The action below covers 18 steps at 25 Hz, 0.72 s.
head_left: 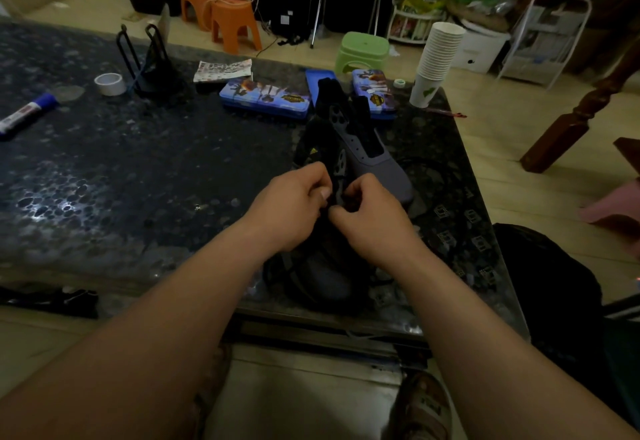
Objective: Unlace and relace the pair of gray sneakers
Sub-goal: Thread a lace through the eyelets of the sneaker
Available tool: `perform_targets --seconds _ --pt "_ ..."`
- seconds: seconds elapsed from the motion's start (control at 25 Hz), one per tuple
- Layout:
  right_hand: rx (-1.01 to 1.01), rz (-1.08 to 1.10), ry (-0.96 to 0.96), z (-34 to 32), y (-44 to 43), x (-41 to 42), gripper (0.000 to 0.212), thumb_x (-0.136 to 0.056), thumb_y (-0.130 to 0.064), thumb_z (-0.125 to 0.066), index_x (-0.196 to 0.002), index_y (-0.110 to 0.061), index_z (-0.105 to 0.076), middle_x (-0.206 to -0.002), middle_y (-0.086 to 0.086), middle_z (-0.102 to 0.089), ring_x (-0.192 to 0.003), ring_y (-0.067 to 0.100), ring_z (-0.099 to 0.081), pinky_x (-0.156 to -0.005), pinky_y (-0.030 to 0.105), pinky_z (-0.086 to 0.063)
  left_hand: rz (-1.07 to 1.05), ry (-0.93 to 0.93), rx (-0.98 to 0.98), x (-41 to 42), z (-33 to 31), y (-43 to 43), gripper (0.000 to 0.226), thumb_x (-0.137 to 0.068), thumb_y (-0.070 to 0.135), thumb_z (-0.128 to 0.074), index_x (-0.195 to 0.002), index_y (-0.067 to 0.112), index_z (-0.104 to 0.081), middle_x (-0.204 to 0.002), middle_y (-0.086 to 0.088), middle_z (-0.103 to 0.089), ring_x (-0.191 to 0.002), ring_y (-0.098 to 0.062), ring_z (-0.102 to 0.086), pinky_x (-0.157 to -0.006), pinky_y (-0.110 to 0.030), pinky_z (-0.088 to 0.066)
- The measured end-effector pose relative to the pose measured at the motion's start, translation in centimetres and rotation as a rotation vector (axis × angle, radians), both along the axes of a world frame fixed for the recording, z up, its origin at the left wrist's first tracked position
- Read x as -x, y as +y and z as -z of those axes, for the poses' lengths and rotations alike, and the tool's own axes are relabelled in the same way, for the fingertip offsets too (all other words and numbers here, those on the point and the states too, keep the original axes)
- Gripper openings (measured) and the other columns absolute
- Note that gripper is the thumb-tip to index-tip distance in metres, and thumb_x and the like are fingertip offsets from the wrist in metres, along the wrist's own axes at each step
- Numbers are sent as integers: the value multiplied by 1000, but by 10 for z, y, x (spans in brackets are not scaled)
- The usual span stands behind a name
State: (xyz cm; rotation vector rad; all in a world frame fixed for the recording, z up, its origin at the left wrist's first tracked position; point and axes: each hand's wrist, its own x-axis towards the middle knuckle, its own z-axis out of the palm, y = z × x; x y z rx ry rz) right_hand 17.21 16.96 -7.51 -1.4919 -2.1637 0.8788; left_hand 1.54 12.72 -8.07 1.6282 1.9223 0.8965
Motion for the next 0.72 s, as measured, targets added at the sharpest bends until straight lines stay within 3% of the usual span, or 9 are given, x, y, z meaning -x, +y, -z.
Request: perform_targets --seconds 0.12,0.2,0.28,0.32,0.36,0.4,0.52,0.6,0.72 --pt "-19 56 1 1 -3 4 31 -87 -41 -68 -104 -23 -50 -98 -6 -58 -82 9 -55 -59 31 -38 -102 -403 19 4 -7 -8 20 -108 15 -47 -92 22 -55 -95 -3 -73 -78 -18 -73 -72 -37 -57" --pt "19 70 21 0 -4 4 30 -89 -40 -67 -106 -22 -51 -99 -5 -57 -82 9 -54 -59 31 -39 -279 -864 -68 18 -17 -12 17 -109 9 -40 -97 15 -51 -101 -9 -73 -86 -24 -77 -83 -43 -61" --pt "43 53 21 -1 -4 4 30 -90 -39 -67 -108 -22 -51 -100 -6 -57 -83 8 -54 -60 31 -41 -356 -1371 -203 36 -27 -16 12 -105 4 -37 -101 9 -48 -89 -11 -68 -80 -26 -75 -85 -49 -63" --pt "53 47 24 -1 -4 3 29 -90 -39 -68 -108 -22 -52 -101 -5 -58 -83 8 -55 -61 30 -41 -374 -1453 -223 39 -28 -17 12 -103 3 -37 -99 8 -48 -81 -9 -62 -67 -21 -68 -77 -47 -64" --pt "68 43 33 -3 -4 2 28 -91 -39 -69 -107 -22 -53 -101 -5 -59 -84 8 -56 -61 30 -42 -387 -1359 -194 37 -28 -19 13 -102 5 -38 -94 10 -48 -76 -8 -57 -57 -17 -56 -66 -41 -60" --pt "84 47 50 -4 -4 1 27 -92 -39 -71 -106 -21 -55 -98 -4 -60 -83 9 -57 -61 30 -42 -374 -1078 -135 32 -24 -20 14 -102 9 -41 -90 12 -47 -75 -6 -55 -54 -15 -48 -59 -35 -52" --pt "155 83 139 -5 -1 -8 21 -93 -35 -75 -95 -18 -63 -78 -4 -64 -66 11 -58 -55 28 -40 -107 -42 23 9 -6 -20 18 -100 31 -60 -95 16 -52 -84 1 -63 -69 -14 -57 -61 -33 -44" --pt "266 115 251 -3 1 -15 14 -95 -24 -73 -87 -16 -64 -68 -2 -62 -59 12 -55 -53 26 -41 -35 163 53 2 -2 -19 25 -96 40 -67 -95 18 -54 -86 2 -62 -81 -19 -60 -70 -36 -48" --pt "548 216 687 -7 3 -15 14 -99 -8 -60 -86 -13 -61 -67 2 -61 -63 17 -62 -59 29 -53 -46 139 68 4 -6 -12 29 -98 44 -65 -87 19 -57 -81 3 -60 -79 -20 -59 -67 -35 -46"
